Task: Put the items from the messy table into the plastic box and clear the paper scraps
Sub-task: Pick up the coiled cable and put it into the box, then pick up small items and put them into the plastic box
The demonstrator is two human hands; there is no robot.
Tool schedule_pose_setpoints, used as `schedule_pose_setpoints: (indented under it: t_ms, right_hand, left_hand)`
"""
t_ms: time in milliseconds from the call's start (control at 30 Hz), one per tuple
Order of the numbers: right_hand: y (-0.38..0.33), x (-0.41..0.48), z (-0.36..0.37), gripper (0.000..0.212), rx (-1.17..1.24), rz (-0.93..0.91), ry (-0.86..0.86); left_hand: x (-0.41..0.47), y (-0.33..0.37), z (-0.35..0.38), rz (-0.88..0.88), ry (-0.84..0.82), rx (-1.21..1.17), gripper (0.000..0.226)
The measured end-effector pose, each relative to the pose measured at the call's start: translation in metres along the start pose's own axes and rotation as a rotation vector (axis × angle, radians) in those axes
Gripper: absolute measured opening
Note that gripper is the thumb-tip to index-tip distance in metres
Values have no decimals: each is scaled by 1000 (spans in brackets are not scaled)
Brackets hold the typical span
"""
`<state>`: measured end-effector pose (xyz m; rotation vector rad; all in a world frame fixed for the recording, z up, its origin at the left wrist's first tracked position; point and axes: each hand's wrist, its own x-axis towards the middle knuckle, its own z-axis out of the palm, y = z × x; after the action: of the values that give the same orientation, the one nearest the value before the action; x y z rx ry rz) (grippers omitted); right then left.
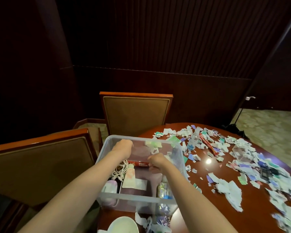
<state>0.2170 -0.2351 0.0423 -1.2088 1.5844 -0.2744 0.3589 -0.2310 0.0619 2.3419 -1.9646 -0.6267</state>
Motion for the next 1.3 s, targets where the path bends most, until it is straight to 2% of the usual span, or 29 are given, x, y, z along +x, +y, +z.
schedule_pose_setpoints:
  t_ms: [100, 233, 500, 700, 800, 933, 1067, 1233, 1300]
  right_hand:
    - [1, -6, -18, 15, 29, -57, 23]
    - [4, -17, -40, 30, 149, -113, 65]
    - [15, -30, -85, 30, 372, -123, 196]
    - [33, -28, -112, 30, 377, -130, 291]
    - [44, -21, -122, 24, 344, -110, 329]
    - [56, -9, -130, 28, 296, -100, 352]
    - [57, 12, -132, 31, 151, -101, 380]
    - [56, 41, -130, 18, -92, -121, 349]
    - [56, 54, -128, 25, -216, -141, 339]
  left_hand:
    - [-4, 18, -6, 54, 29, -40, 39]
    - [-7, 43, -8, 103, 44, -95, 35]
    - [-14, 88, -6, 173, 47, -158, 32]
    - [-10, 113, 2, 211, 40, -130, 37]
    - [-3, 117, 4, 215, 65, -117, 36]
    - [15, 114, 0, 212, 102, -119, 28]
    - [43, 114, -7, 241, 99, -163, 26]
    - [92, 115, -10, 243, 5, -117, 24]
    - [110, 113, -5, 251, -115, -36, 24]
